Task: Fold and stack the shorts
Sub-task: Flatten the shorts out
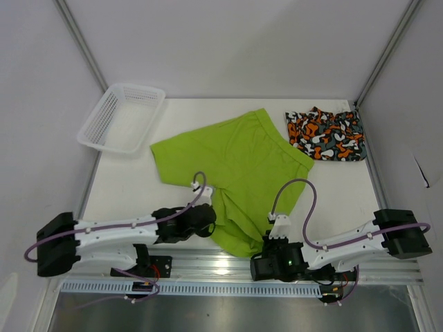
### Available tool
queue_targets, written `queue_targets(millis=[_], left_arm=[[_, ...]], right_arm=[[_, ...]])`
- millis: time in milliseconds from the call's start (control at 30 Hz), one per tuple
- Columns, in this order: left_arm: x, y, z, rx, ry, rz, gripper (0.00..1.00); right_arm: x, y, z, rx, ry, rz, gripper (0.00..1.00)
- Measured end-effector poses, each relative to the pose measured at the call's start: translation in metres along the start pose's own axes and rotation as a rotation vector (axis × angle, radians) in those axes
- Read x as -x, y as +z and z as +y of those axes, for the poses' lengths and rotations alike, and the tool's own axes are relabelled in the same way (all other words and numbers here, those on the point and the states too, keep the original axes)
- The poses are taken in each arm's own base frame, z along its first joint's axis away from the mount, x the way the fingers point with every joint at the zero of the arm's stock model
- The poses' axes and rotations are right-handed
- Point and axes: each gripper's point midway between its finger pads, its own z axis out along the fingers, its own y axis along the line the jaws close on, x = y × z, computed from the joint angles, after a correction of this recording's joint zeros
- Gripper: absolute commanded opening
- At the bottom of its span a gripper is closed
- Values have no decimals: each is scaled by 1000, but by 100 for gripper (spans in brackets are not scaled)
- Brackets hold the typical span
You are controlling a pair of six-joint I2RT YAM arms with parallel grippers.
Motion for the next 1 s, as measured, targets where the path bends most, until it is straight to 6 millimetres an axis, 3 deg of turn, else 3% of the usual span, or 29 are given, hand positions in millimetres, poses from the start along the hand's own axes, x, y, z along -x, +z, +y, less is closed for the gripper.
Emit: queue_targets(millis=[100, 167, 200, 300, 467, 567, 833, 1000], left_arm=[[9, -13, 17, -21, -140, -70, 8], [12, -17, 32, -18, -227, -105, 38], [10, -18, 39, -9, -256, -110, 60], [6, -19, 55, 34, -300, -106, 85], [-2, -18, 67, 107, -265, -70, 89], [7, -19, 62, 102, -194, -71, 86], [28, -17, 6, -104, 13, -124, 79], [14, -7, -23, -169, 136, -79, 79]], right_arm=[[-3, 2, -2, -1, 5, 9, 0], [-5, 2, -1, 3, 9, 15, 0], [-5, 2, 0, 6, 12, 16, 0], [-7, 3, 3, 8, 14, 19, 0], [-9, 6, 5, 7, 9, 23, 0], [-9, 7, 6, 8, 4, 24, 0], [-8, 9, 8, 10, -1, 35, 0], [-2, 9, 11, 19, 4, 40, 0]])
